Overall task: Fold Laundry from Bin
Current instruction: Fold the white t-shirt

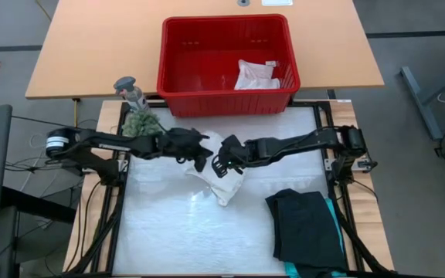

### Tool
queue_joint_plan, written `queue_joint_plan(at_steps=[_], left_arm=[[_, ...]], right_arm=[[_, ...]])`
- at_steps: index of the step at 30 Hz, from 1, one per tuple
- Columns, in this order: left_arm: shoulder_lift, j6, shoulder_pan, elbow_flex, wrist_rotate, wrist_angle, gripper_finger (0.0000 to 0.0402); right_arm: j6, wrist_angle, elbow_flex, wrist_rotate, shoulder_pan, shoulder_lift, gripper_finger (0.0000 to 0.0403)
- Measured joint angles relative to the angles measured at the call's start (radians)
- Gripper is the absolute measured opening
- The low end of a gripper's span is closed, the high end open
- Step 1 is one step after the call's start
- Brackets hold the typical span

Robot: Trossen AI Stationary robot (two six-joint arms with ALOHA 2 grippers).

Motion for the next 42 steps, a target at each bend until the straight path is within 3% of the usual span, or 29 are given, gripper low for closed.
queue_joint_plan(at_steps=[7,12,17,20,29,34,42], left_arm=[[0.047,-0.037,-0.056,-0.001,-0.037,-0.129,0.0000],[0.047,-0.057,-0.128,-0.001,-0.075,-0.175,0.0000],[0.047,-0.080,-0.200,-0.024,-0.194,-0.212,0.0000],[0.047,-0.116,-0.218,-0.059,-0.203,-0.211,0.0000],[0.047,-0.212,-0.232,-0.216,-0.212,0.005,0.0000],[0.047,-0.239,-0.228,-0.273,-0.217,0.066,0.0000],[0.047,-0.218,-0.225,-0.272,-0.186,0.144,0.0000]], right_arm=[[0.075,0.135,-0.145,-0.039,0.020,0.002,0.0032],[0.114,0.218,-0.248,-0.080,0.037,-0.001,0.0015],[0.162,0.292,-0.329,-0.121,0.039,0.000,0.0022],[0.180,0.293,-0.359,-0.148,0.040,0.000,0.0035],[0.174,0.290,-0.373,-0.148,0.068,0.000,0.0022],[0.154,0.304,-0.374,-0.150,0.063,-0.006,0.0040],[0.084,0.350,-0.376,-0.137,0.087,-0.163,0.0040]])
